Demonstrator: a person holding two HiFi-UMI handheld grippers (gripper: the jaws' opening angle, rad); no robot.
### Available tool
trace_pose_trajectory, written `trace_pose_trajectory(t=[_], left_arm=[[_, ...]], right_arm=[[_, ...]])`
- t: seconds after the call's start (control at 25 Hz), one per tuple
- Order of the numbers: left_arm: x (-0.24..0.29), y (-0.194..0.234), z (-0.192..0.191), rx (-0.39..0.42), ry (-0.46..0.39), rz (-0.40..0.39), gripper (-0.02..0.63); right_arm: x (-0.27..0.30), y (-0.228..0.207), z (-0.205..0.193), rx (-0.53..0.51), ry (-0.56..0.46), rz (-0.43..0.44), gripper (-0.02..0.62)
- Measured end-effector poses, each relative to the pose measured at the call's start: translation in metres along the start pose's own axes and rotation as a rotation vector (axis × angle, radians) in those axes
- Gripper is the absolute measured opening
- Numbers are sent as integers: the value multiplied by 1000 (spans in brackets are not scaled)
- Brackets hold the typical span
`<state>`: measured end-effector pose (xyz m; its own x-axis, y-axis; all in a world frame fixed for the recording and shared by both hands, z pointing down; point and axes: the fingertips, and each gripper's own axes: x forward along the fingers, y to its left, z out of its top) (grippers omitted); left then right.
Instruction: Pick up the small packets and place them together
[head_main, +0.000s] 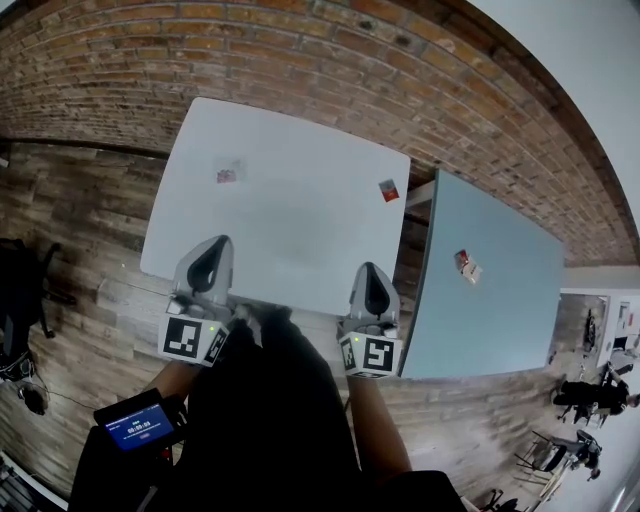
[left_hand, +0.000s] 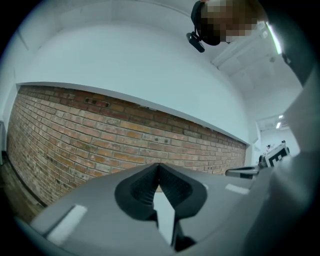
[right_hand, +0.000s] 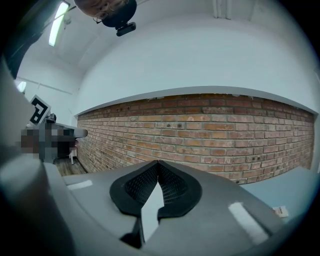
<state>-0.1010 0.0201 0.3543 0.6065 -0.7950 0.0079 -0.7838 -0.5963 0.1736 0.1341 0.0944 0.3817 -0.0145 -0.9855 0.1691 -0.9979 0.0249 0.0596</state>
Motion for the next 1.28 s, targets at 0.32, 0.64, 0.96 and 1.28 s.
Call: trace_pose_trajectory(t=[0.32,0.64,0.96,1.28], left_arm=[[19,-16,-22,-11,43,30,0],[45,1,-19,-26,58,-7,0],[58,18,-21,-39,71,-19,0],[77,20,-25,-26,79,10,0]], right_arm=[[25,-29,-10,72,38,7,3],[51,-53,-26,56,100,-26,12],[74,-71,-43,45,146,-45,29],[108,-105,-60,61,213,-33,103]])
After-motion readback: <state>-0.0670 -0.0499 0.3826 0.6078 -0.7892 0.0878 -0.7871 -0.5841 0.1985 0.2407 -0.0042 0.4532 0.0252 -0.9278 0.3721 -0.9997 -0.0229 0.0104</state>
